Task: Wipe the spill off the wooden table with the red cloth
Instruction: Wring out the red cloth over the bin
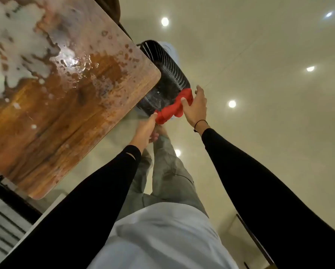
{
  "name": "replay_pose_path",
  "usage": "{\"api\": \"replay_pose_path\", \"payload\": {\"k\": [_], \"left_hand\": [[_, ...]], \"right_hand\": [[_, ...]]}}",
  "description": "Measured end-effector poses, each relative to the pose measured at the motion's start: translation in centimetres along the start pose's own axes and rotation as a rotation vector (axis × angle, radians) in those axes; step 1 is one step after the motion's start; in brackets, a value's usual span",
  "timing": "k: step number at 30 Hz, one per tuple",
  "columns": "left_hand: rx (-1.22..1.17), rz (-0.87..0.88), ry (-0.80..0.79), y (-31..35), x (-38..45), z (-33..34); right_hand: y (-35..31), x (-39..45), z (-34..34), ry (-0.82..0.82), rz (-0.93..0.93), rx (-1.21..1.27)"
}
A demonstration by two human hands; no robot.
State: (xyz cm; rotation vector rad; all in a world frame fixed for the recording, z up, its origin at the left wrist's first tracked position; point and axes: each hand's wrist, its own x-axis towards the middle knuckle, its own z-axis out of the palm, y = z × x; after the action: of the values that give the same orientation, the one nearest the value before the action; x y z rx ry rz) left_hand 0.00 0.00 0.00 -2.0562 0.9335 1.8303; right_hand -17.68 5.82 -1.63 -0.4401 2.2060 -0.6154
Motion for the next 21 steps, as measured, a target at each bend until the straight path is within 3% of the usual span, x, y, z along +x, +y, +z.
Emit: {"api": "replay_pose_path", "payload": {"k": [2, 6, 14, 21], "left_hand": [[-0.169, -0.114, -0.105, -0.3, 0.7, -0.1], [-0.281, -0.095, -0.235, -0.4, 2.0, 0.4], [-0.232, -0.072, -0.094, -0.3, 3.0, 1.1], [-0.319, 0.069, -0.154, -0.3, 1.6, -0.7]], "right_hand": [[-0.3, 1.0, -0.3, -0.063, 0.076, 0.103], [-0.8, 3.0, -0.6, -0.047, 0.144, 0.103], [-1.7, 4.5, -0.6, 0.042, 0.164, -0.263], [-3.5, 2.6, -0.8, 0.092, 0.124, -0.387]]}}
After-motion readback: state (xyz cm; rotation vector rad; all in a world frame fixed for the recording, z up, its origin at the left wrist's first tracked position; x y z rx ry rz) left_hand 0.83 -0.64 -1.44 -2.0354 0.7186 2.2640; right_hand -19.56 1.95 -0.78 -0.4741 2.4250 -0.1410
